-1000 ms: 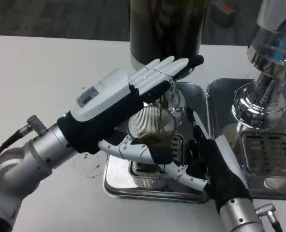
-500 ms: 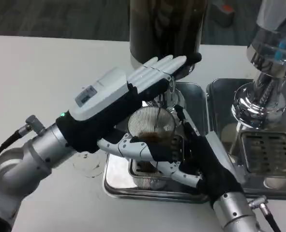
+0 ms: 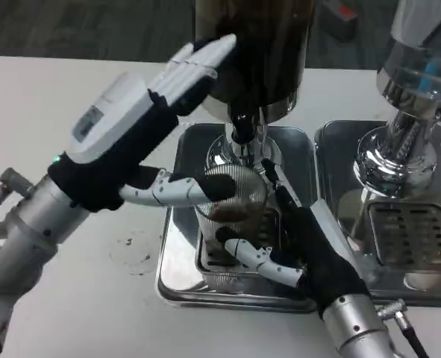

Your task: Grasp the cup under the faucet to collect the drink, then remove the cup.

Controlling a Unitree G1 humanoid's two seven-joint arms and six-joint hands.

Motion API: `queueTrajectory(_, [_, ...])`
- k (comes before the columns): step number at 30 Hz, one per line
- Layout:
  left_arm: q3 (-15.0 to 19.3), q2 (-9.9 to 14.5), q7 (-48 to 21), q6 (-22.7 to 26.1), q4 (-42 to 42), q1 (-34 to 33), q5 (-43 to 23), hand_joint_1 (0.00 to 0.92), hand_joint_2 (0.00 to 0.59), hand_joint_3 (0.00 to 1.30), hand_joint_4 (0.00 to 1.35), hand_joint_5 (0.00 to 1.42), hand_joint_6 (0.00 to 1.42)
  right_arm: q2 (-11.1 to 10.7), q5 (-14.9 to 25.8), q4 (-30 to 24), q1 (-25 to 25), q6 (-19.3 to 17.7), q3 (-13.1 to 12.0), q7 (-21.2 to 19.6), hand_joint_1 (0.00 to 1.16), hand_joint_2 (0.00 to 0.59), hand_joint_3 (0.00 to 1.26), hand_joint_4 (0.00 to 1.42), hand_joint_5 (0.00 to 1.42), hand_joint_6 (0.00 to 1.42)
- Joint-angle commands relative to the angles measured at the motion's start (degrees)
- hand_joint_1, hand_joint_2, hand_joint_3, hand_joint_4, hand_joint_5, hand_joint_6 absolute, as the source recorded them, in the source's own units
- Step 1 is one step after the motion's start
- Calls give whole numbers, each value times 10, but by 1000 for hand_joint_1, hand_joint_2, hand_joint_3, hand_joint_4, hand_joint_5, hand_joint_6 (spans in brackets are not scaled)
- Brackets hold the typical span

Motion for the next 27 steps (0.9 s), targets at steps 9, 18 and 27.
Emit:
queueTrajectory(9, [81,10,79,-7,4,47,-15,0,136,110,3,156,55,2,11,14,-3,-21,-1,8,662,221,0,0,0,0])
queueTrajectory(18, [130,10,109,18,56,113,-51,0,152,234,150,285,139,9,19,17,-5,-22,-3,6,692,209,0,0,0,0])
queueTrajectory(27, [127,8,112,45,124,149,-67,0,157,282,229,356,202,24,24,37,-13,-35,-1,2,755,212,0,0,0,14])
